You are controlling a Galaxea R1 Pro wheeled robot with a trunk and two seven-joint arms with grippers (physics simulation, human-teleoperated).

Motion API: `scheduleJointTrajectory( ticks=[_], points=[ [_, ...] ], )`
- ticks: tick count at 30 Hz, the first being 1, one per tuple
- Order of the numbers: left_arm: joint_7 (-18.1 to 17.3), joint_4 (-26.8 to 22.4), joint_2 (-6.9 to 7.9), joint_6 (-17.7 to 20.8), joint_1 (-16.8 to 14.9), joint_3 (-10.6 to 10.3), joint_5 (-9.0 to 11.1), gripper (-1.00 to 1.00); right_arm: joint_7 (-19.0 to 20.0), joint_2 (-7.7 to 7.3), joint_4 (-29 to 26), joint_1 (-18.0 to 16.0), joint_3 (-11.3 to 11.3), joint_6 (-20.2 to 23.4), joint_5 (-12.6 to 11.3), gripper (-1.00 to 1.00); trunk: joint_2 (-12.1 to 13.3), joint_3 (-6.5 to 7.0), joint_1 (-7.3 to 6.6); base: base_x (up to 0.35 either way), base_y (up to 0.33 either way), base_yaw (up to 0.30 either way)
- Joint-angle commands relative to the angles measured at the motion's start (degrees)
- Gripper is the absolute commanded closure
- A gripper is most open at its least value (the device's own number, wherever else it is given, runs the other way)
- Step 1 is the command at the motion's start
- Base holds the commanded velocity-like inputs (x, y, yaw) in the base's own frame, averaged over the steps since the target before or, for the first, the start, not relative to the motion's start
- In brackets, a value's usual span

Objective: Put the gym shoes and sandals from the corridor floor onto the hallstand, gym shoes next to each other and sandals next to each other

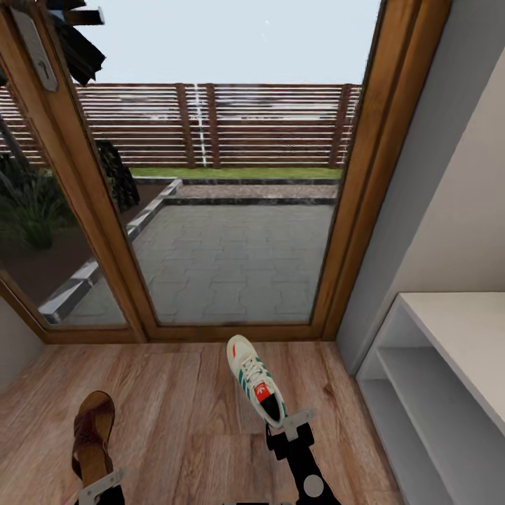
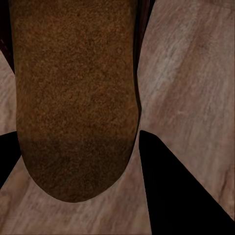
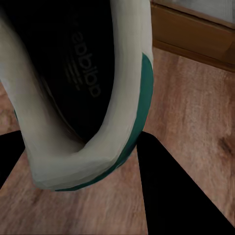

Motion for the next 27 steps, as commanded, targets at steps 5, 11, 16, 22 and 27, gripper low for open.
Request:
scheduleJointTrajectory(
  ticks=[5,11,16,22,27],
  points=[
    [0.16,0.06,0.01,-0.12,-0.01,-0.12,-0.07,1.00,-0.45,0.00,0.06,-0.03,0.13,0.00,0.44,1.00,-0.02,0.41,-0.02,-0.102,0.289,0.000],
    [0.16,0.07,0.01,-0.12,-0.01,-0.13,-0.08,1.00,-0.45,0.00,0.06,-0.03,0.13,0.00,0.43,1.00,-0.02,0.94,-0.02,-0.126,0.290,0.000],
    [0.16,0.13,0.01,-0.12,-0.01,-0.13,-0.09,1.00,-0.44,0.00,0.11,-0.03,0.13,0.00,0.42,1.00,-0.02,1.36,-0.02,-0.139,0.290,0.000],
    [0.16,0.14,0.01,-0.12,-0.01,-0.13,-0.09,1.00,-0.40,0.00,0.15,-0.03,0.13,0.08,0.45,1.00,-0.02,1.52,-0.02,-0.141,0.290,0.000],
    [0.16,0.14,0.01,-0.12,-0.01,-0.13,-0.09,1.00,-0.37,0.00,0.15,-0.03,0.13,0.09,0.39,1.00,-0.02,1.54,-0.02,-0.141,0.290,0.000]
  ],
)
